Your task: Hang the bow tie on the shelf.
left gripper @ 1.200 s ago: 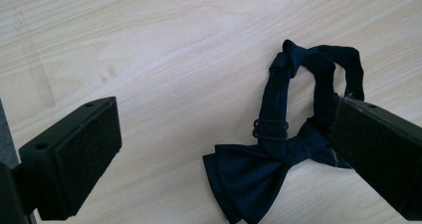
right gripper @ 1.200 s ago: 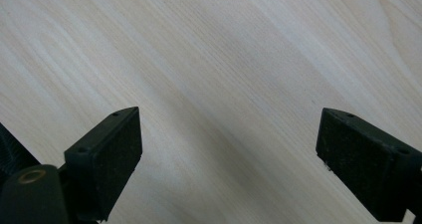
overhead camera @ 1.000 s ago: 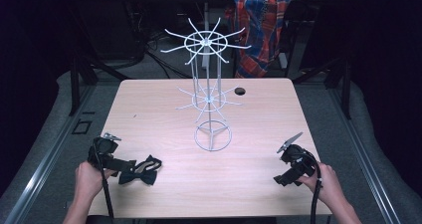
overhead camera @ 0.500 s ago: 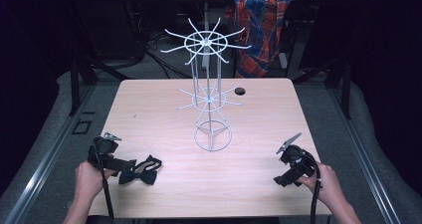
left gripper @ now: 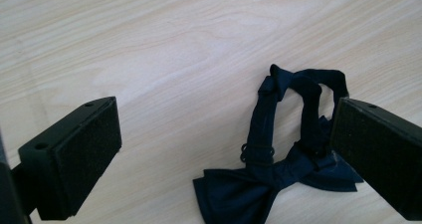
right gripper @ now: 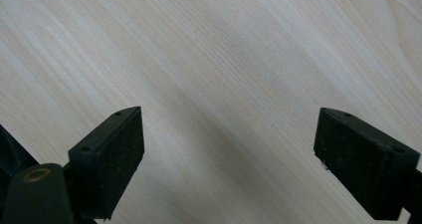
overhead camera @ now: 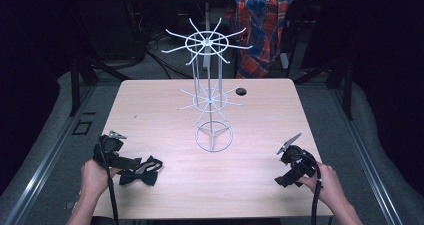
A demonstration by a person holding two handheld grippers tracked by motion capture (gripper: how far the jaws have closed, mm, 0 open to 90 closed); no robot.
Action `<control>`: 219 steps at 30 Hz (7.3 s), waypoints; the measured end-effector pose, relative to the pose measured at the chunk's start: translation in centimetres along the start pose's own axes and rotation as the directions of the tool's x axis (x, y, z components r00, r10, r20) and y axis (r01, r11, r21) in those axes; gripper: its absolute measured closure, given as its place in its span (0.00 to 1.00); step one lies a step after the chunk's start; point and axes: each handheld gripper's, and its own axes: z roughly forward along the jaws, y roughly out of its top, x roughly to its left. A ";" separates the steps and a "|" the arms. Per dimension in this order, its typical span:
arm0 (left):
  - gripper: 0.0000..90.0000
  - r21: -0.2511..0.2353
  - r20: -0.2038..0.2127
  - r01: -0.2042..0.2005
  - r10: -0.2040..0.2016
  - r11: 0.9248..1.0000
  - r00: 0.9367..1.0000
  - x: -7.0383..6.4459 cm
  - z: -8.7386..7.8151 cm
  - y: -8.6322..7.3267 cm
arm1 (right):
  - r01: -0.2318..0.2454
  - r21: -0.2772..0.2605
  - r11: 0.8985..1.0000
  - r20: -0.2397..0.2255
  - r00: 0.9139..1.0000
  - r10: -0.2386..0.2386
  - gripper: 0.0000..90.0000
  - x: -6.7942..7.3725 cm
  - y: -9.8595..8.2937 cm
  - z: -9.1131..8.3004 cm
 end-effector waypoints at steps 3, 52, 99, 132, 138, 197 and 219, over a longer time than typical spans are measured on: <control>0.00 0.003 0.003 -0.001 0.001 1.000 1.000 -0.4 0.7 0.8 | -0.001 0.004 1.000 0.001 1.000 0.001 0.14 0.0 0.1 0.1; 0.70 0.218 0.159 -0.113 0.079 0.969 0.984 -1.8 4.4 1.1 | -0.014 0.005 1.000 -0.001 1.000 0.014 0.15 0.0 -0.1 0.2; 0.96 -0.040 0.137 -0.072 0.077 0.997 0.988 -1.5 0.7 1.5 | -0.013 0.007 1.000 0.004 1.000 0.013 0.15 -0.1 -0.1 0.0; 0.96 -0.160 0.156 -0.016 0.041 0.987 0.987 -1.9 -0.9 2.4 | -0.014 0.012 1.000 0.003 1.000 0.014 0.15 -0.1 -0.1 0.1; 0.96 -0.190 0.166 0.003 0.029 0.982 0.986 -1.4 -1.2 3.0 | -0.017 0.010 1.000 -0.001 1.000 0.017 0.15 -0.1 -0.1 0.2; 0.96 -0.386 0.275 0.065 0.047 0.920 0.960 -2.8 -2.4 8.7 | -0.022 0.021 1.000 -0.011 1.000 0.023 0.15 -0.2 -0.1 0.4; 0.96 -0.429 0.320 0.099 0.048 0.898 0.946 -3.5 -3.1 9.9 | -0.030 0.023 0.999 -0.015 0.999 0.030 0.15 -0.3 -0.2 0.4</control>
